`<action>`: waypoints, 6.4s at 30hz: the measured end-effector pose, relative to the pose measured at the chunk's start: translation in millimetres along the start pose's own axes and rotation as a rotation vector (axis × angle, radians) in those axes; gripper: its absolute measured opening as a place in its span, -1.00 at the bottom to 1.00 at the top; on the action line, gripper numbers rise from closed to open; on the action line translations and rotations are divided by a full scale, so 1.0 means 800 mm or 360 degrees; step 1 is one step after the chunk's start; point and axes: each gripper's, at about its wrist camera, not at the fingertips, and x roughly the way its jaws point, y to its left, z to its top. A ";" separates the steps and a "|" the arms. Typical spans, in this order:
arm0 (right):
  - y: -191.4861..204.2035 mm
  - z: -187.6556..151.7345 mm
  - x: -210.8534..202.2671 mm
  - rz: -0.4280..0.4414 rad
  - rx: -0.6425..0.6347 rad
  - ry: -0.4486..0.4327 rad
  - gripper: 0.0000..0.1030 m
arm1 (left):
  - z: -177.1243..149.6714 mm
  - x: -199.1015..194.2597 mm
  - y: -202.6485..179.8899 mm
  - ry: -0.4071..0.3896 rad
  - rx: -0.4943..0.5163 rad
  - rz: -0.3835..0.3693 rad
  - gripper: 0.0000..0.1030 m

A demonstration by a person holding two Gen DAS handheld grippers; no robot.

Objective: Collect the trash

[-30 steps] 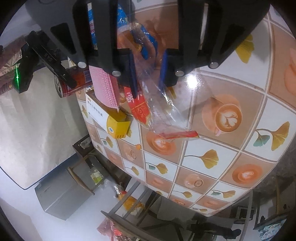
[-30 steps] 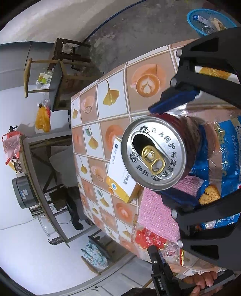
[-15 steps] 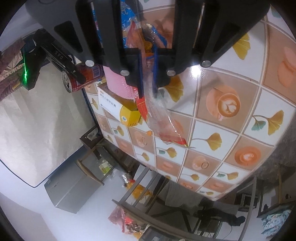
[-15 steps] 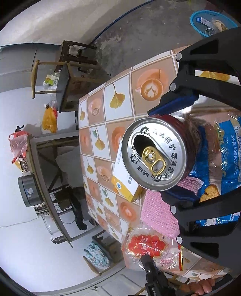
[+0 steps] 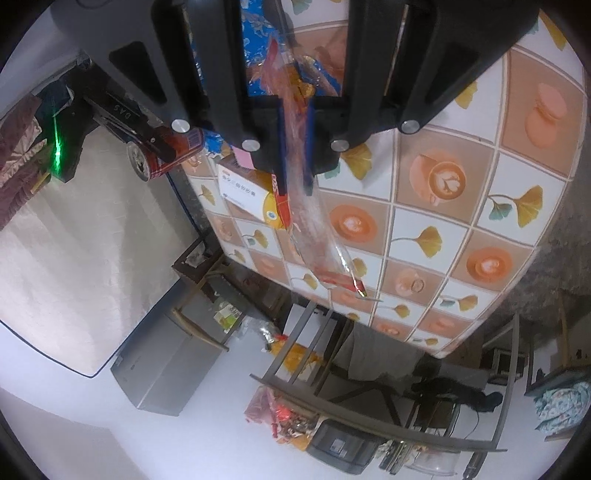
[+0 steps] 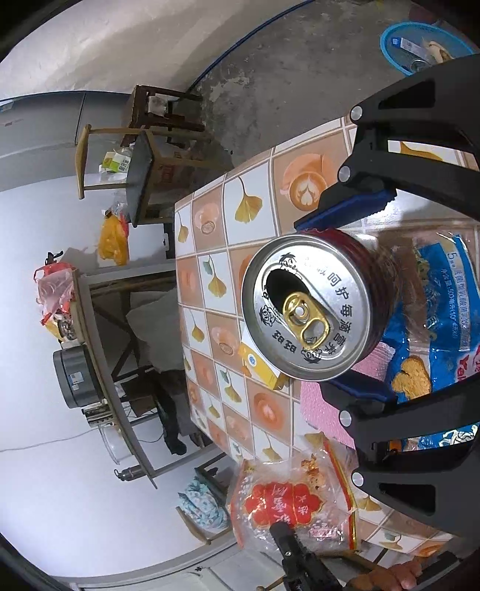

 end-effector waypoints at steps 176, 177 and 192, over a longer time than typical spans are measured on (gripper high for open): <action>0.039 -0.051 -0.065 0.0399 0.0119 0.0352 0.18 | -0.104 0.035 -0.051 0.0339 0.0473 -0.0084 -0.17; 0.040 -0.052 -0.064 0.0403 0.0123 0.0357 0.16 | -0.103 0.043 -0.051 0.0363 0.0473 -0.0060 -0.22; 0.034 -0.056 -0.074 0.0349 0.0145 0.0336 0.10 | -0.113 0.039 -0.076 0.0358 0.0691 -0.0001 -1.00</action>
